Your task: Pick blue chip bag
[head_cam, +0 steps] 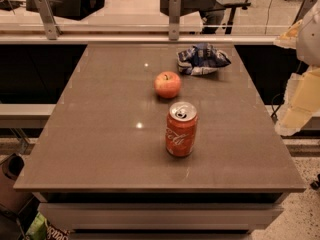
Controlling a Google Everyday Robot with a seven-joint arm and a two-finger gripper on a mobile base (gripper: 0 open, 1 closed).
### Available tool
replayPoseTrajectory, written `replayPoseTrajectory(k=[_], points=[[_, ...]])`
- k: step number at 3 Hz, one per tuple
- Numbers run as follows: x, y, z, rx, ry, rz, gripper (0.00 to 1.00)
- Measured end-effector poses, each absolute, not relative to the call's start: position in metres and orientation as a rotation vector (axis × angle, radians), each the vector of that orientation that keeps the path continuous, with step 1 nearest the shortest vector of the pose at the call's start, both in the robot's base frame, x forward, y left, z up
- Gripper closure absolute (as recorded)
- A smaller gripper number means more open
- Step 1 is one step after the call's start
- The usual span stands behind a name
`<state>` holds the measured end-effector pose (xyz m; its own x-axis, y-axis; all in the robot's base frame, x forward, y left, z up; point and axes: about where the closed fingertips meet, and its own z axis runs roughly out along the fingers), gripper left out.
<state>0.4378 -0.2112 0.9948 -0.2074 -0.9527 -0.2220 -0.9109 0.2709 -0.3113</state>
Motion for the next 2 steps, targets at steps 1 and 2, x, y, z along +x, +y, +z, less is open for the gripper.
replayPoseTrajectory(k=[1, 2], points=[[0.4378, -0.2112, 0.9949, -1.692, 2.182, -0.158, 0.0], [0.4473, -0.2104, 0.999, -1.662, 2.167, -0.175, 0.0]])
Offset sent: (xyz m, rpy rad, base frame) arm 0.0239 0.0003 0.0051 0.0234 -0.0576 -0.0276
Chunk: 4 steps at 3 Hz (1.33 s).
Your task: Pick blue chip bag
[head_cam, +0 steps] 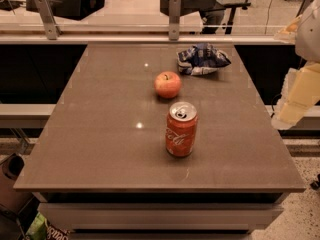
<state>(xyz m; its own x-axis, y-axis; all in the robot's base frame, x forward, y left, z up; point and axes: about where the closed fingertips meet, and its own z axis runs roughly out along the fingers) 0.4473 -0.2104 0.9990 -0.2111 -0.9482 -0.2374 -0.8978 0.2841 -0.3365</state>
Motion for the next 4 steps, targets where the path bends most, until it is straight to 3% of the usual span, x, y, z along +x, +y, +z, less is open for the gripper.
replayPoseTrajectory(k=[4], points=[[0.563, -0.214, 0.982, -1.417, 1.939, -0.117, 0.0]])
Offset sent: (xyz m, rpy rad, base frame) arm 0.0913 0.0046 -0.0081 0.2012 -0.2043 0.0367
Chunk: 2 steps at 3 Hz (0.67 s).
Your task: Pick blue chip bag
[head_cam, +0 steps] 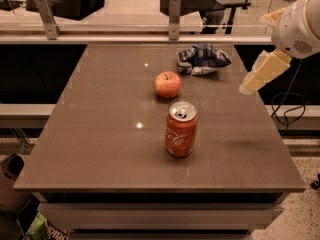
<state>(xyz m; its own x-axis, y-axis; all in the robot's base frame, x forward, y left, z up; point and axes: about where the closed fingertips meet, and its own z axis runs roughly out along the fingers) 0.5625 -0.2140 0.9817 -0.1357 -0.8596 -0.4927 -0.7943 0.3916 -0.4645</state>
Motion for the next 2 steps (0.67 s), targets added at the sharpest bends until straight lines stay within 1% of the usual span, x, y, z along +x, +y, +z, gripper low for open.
replayPoseTrajectory(k=[2], points=[[0.627, -0.198, 0.973, -1.363, 1.931, -0.165, 0.0]])
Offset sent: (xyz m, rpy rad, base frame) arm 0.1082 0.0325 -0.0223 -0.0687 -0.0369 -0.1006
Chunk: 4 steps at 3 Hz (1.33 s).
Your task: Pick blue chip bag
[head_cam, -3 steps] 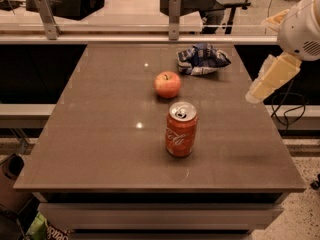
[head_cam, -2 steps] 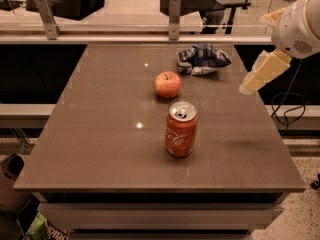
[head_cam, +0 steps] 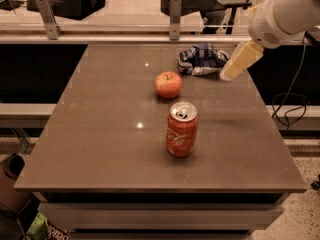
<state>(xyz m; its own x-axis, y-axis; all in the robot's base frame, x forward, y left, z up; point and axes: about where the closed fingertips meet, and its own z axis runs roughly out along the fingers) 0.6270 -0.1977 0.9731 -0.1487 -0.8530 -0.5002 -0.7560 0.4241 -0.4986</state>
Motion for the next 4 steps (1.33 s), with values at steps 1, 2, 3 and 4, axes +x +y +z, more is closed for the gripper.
replayPoseTrajectory(k=[1, 2, 3, 4], points=[[0.654, -0.184, 0.956, -1.375, 2.003, -0.246, 0.0], [0.686, -0.179, 0.935, -1.395, 2.074, -0.306, 0.0], [0.719, -0.181, 0.913, -1.426, 2.14, -0.339, 0.0], [0.743, -0.183, 0.898, -1.441, 2.18, -0.344, 0.0]])
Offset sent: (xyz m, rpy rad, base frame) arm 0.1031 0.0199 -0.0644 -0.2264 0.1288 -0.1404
